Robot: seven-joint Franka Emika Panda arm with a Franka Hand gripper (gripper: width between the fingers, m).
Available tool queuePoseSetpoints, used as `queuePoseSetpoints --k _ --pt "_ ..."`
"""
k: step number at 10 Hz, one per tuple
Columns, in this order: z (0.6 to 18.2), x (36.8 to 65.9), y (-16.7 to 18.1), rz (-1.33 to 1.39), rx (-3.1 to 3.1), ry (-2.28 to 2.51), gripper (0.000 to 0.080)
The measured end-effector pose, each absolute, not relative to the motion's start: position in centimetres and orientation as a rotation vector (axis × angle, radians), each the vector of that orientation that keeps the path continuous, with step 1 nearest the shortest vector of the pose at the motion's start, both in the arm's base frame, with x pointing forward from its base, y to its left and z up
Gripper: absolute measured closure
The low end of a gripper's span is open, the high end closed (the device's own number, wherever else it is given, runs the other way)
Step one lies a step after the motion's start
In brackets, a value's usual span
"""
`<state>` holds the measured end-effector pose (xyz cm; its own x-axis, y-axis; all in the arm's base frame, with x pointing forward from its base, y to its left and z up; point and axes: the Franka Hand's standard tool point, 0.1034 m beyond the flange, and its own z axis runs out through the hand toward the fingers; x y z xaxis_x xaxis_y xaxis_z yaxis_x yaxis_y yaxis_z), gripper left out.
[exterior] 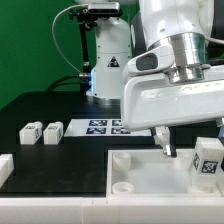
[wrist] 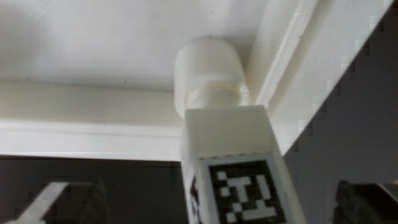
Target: Assemble one leg
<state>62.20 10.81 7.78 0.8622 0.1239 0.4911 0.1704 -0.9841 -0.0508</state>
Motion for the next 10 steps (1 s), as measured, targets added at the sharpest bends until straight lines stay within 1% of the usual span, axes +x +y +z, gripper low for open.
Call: queuePoseSetpoints --k 5,7,8,9,10 --pt "7.9 62.2 11.0 -0.747 -2.943 -0.222 0.0151" --pt "9.5 63.5 11.5 -0.67 -2.945 -0.177 0.0151" --pt "9.6 63.9 11.6 -0.593 -2.955 -0.169 0.0151" --pt "9.9 64.8 11.3 -0.589 -2.955 -0.16 0.0151" --pt "9.5 64.5 11.2 -0.428 -2.976 -0.156 0.0151"
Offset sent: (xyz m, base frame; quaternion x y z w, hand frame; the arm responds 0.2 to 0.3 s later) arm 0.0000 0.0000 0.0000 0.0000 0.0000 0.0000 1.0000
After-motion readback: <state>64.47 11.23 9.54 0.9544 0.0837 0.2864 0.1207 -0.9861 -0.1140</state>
